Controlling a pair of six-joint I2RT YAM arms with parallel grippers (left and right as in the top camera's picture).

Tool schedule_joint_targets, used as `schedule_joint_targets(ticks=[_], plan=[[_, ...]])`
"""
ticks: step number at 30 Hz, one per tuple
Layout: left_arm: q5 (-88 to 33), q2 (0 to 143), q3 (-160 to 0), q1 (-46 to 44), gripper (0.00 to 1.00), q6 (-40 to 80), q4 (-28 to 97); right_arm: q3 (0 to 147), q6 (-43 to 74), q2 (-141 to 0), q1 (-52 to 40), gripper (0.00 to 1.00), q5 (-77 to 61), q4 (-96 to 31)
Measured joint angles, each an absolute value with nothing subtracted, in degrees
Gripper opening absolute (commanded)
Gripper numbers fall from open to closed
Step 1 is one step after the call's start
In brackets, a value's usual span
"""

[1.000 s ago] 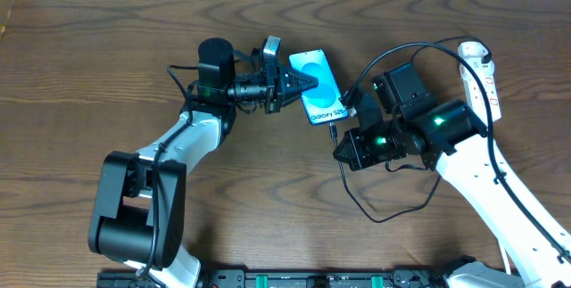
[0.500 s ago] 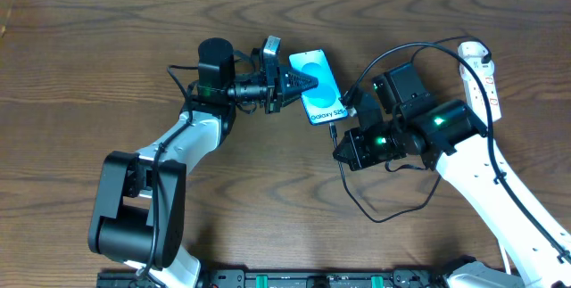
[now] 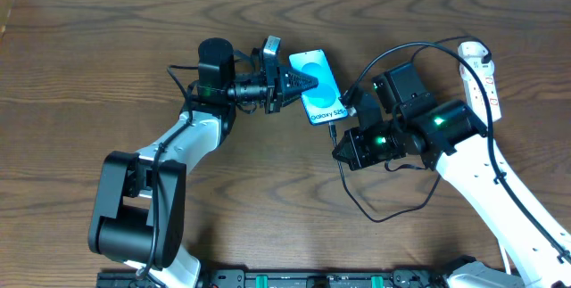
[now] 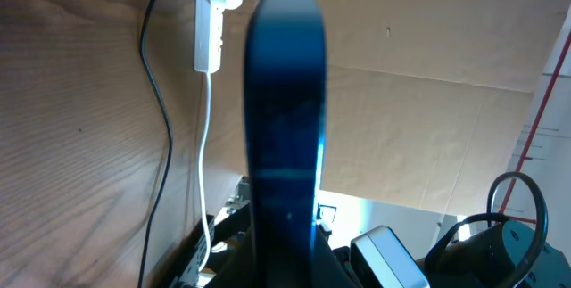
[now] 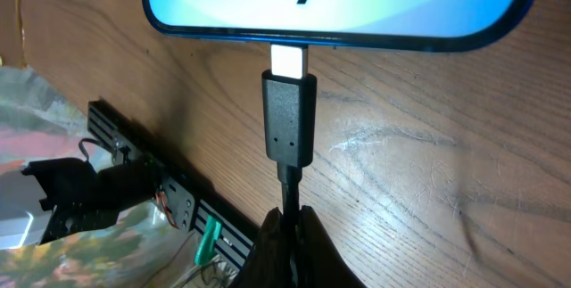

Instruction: Plug charger to phone and switch on socket

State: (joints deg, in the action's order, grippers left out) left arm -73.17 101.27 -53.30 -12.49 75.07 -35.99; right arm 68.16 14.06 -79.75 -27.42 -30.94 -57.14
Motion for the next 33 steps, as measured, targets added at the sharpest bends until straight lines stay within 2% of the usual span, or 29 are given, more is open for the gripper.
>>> schedule_joint_targets(ticks=[33], plan=[[-73.19,101.27,-53.3,-12.49,0.07,73.21,-35.99,68.16,14.09,-79.75,-27.42,0.01,-31.09,-57.56]])
